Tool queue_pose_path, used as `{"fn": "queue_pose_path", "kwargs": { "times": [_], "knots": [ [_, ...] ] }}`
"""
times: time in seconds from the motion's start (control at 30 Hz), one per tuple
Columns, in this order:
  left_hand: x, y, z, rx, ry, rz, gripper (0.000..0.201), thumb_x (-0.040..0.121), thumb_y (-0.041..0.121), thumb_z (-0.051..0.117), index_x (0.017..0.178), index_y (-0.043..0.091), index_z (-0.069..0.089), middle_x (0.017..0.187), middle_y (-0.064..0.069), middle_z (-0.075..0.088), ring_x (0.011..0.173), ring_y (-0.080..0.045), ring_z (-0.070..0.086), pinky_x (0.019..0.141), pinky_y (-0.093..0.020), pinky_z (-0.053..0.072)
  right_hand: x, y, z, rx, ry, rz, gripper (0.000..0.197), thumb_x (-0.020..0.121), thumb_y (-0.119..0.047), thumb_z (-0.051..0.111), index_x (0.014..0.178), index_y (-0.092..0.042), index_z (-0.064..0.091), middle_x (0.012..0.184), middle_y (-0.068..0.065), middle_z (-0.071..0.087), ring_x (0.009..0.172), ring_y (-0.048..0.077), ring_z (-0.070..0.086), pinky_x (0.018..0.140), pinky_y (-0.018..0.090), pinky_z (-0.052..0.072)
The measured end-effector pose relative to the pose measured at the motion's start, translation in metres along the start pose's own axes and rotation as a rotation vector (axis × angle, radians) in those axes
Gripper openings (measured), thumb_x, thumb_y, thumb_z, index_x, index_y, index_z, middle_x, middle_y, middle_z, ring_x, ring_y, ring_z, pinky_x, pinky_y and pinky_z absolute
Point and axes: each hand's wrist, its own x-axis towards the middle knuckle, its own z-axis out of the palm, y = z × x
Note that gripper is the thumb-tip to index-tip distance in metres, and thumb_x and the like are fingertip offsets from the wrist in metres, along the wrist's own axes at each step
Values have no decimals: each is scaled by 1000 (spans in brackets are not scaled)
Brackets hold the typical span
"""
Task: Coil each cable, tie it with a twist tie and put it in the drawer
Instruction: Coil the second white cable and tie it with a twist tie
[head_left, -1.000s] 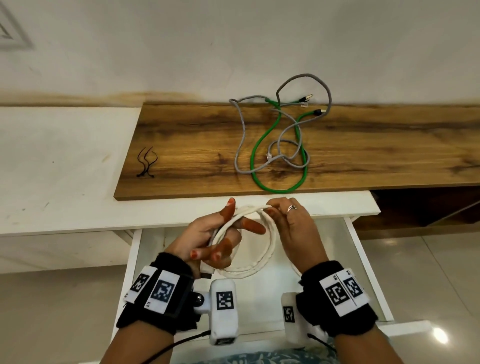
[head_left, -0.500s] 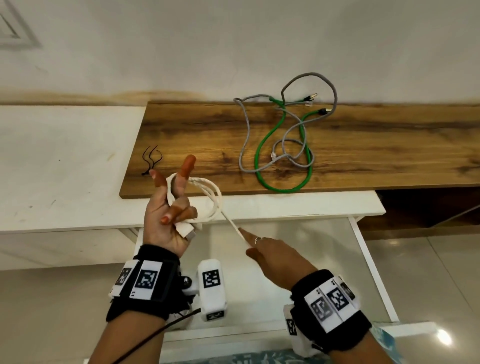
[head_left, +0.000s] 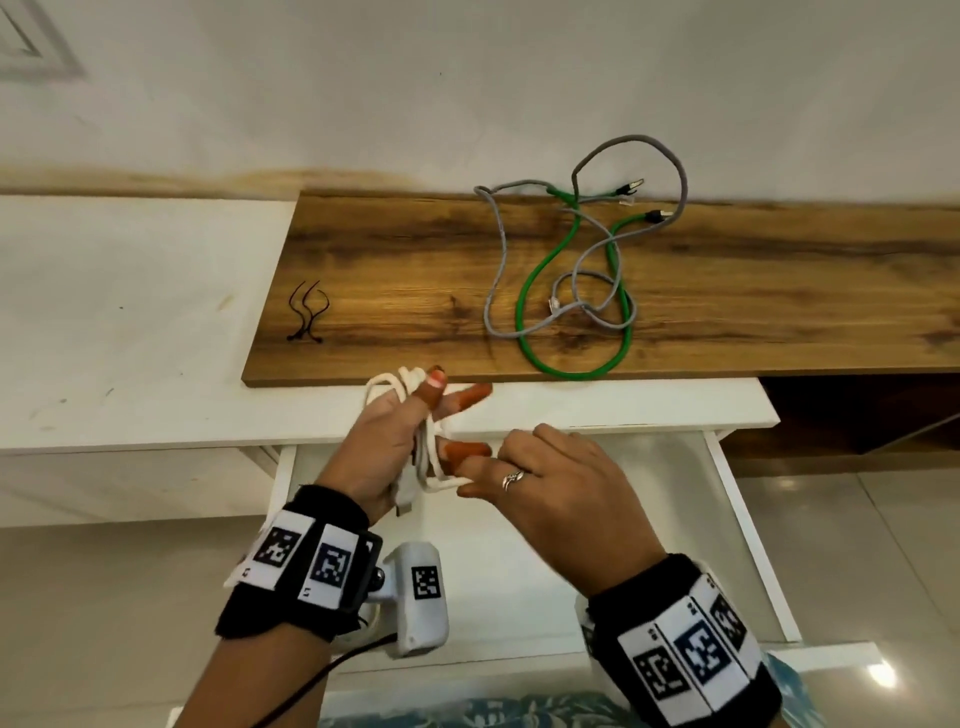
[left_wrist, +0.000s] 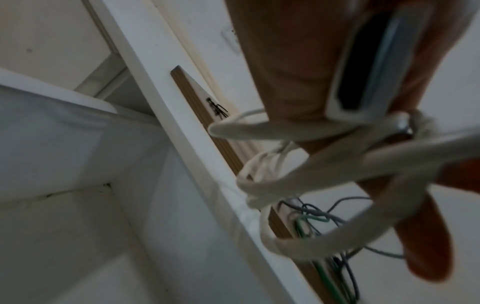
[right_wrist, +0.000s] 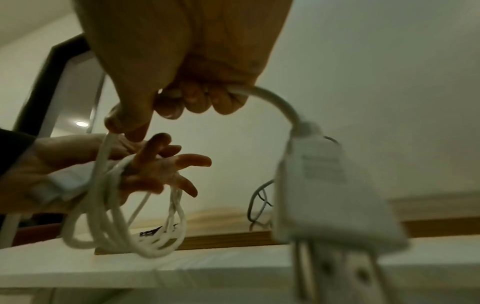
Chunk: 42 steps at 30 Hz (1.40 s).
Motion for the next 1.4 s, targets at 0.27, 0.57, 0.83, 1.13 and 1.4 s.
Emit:
{"fn": "queue_pose_path", "kwargs": {
  "times": [0.27,0.57,0.83,1.13,1.4],
  "knots": [
    [-5,-12,21,404,-274,-191,57,84,55,40,99,6,64,59,-14,68,28,-10,43,40,-20,39,-10,39,7,181,40,328,36,89,-48,46,100,-27,72,82,-4,60,73,19,57,59,36,43],
    [1,-10,-6,-362,-771,-366,61,99,43,41,135,-6,43,46,3,58,28,-5,33,34,-14,33,-12,51,11,767,-168,807,17,93,-24,55,95,-19,71,60,-15,60,51,1,54,56,13,43],
    [4,-11,5,-638,-921,-343,58,104,33,28,135,-16,30,35,-1,29,28,-7,28,37,-19,33,-1,41,-5,1305,-190,1075,20,98,-25,42,100,-21,61,59,0,61,45,11,45,40,20,30],
    [5,-19,10,-579,-756,-289,58,101,38,36,131,-13,42,45,-7,44,27,-9,32,37,-21,38,4,36,-19,1296,-382,946,48,82,-68,46,83,-26,69,55,-7,62,42,16,33,43,21,22],
    [5,-12,22,115,-109,-92,40,81,49,50,72,10,53,41,4,35,26,-6,27,41,-20,38,0,41,-4,974,-215,981,32,95,-41,45,80,-16,57,51,-7,48,38,2,39,41,12,30]
  ]
}}
